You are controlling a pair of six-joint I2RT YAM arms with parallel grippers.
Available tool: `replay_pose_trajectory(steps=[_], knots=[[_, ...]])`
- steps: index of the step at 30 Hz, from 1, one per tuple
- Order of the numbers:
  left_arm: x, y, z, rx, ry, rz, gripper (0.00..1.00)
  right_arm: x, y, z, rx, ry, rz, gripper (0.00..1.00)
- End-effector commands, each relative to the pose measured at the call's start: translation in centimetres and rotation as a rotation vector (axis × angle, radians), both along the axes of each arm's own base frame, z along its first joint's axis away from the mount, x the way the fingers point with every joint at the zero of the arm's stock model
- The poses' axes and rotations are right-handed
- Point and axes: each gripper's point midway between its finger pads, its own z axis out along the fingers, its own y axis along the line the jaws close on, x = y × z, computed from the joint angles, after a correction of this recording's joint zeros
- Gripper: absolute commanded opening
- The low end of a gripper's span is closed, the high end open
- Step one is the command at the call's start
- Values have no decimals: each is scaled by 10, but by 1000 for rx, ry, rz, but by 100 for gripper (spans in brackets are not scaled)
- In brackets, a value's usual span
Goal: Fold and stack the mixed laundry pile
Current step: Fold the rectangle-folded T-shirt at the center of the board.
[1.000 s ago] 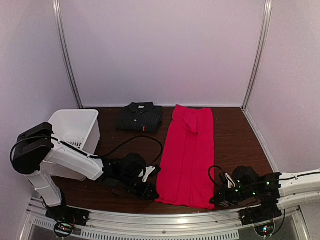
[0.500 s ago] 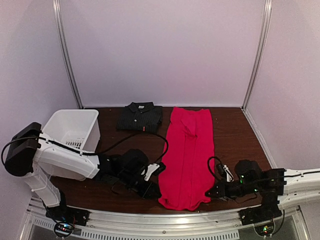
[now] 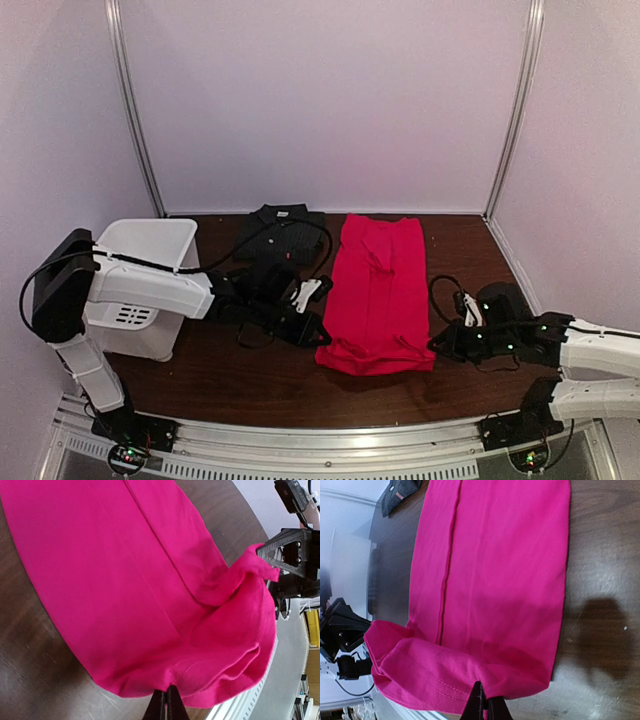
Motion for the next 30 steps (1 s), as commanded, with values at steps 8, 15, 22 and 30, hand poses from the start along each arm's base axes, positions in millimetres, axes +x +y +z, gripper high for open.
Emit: replay_pose_trajectory(steps=[8, 15, 22, 30], knots=[[113, -35, 23, -53, -150, 72, 0, 107, -11, 30, -56, -182, 15, 0], [182, -32, 18, -17, -214, 160, 0, 169, -26, 30, -82, -220, -17, 0], [222, -32, 13, -33, -245, 206, 0, 208, -33, 25, -82, -248, -24, 0], [243, -40, 5, -46, -267, 190, 0, 236, -38, 14, -90, -264, -18, 0]])
